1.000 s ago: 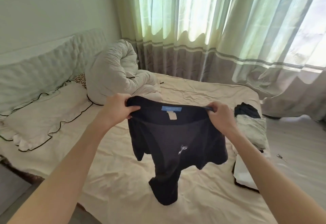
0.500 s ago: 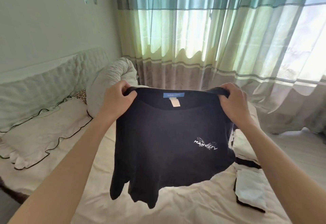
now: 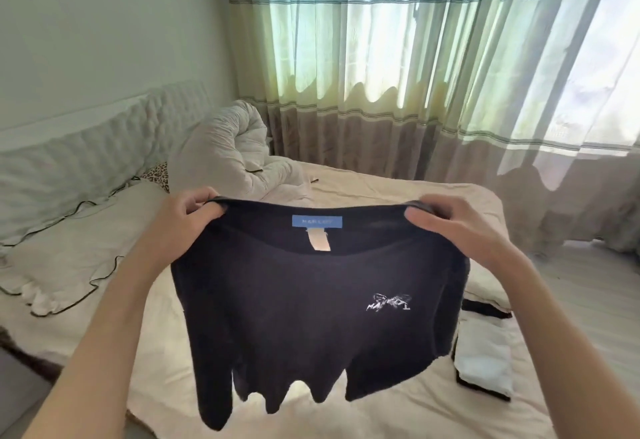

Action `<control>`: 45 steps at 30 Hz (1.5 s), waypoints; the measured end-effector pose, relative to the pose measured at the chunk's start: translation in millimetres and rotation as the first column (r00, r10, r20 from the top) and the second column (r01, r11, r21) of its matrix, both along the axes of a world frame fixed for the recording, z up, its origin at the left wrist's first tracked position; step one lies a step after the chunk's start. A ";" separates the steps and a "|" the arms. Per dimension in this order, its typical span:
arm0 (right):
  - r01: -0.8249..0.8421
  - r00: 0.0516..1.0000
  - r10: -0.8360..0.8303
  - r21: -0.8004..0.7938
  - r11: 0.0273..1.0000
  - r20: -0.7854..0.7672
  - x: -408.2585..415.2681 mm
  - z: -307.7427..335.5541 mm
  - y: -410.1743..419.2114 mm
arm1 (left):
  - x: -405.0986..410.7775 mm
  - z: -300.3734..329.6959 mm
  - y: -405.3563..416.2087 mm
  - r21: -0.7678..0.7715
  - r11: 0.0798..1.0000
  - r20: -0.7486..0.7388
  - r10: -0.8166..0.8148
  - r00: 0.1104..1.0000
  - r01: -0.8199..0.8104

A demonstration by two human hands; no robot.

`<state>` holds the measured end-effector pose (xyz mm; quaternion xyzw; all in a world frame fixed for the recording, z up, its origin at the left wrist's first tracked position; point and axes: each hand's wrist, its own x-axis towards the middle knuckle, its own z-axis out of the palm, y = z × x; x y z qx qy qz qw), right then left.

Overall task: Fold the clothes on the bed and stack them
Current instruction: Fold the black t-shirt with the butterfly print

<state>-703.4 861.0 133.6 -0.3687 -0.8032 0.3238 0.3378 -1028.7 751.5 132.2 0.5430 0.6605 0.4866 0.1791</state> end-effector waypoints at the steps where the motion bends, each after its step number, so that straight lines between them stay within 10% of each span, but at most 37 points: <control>1: -0.086 0.995 0.082 -0.074 0.994 -0.060 4.1 2.4 0.8 | -2.5 1.4 -4.4 0.012 1.000 0.046 -0.020 0.999 0.020; 7: -0.509 0.841 0.325 -0.430 0.746 -0.432 25.0 1.8 34.3 | -23.9 10.0 -19.4 -0.097 0.934 0.232 -0.315 0.920 0.344; 11: -0.262 0.941 0.107 -0.494 0.829 -0.321 2.1 -34.1 60.8 | -40.3 -23.2 -2.3 -0.292 0.877 0.305 -0.292 0.907 0.381; 15: 0.052 0.998 -0.040 -0.328 0.943 0.044 -40.7 -96.4 115.2 | -66.9 -86.5 53.8 -0.461 0.879 0.065 -0.104 0.993 0.122; 25: 0.441 0.843 -0.422 0.021 0.897 0.335 -192.2 -283.3 335.5 | -165.9 -262.9 302.1 -0.313 0.890 -0.455 0.166 0.875 -0.331; 31: 0.396 0.760 -0.402 0.127 0.910 0.511 -252.1 -425.2 371.5 | -208.3 -414.7 352.8 -0.374 0.892 -0.410 0.087 0.908 -0.254; 37: 0.090 0.709 0.008 -0.102 0.991 0.705 -292.9 -554.8 264.5 | -237.3 -555.3 270.0 -0.726 0.568 -0.372 0.148 0.916 -0.387; 41: -0.115 0.673 0.146 -0.092 0.989 0.725 -339.2 -592.6 238.8 | -276.9 -594.3 247.2 -0.790 0.333 -0.219 0.632 0.744 -0.515; 45: -0.201 0.591 0.242 -0.151 0.968 0.770 -374.4 -617.7 233.4 | -297.8 -604.8 251.7 -0.814 0.510 0.342 0.807 0.481 -0.278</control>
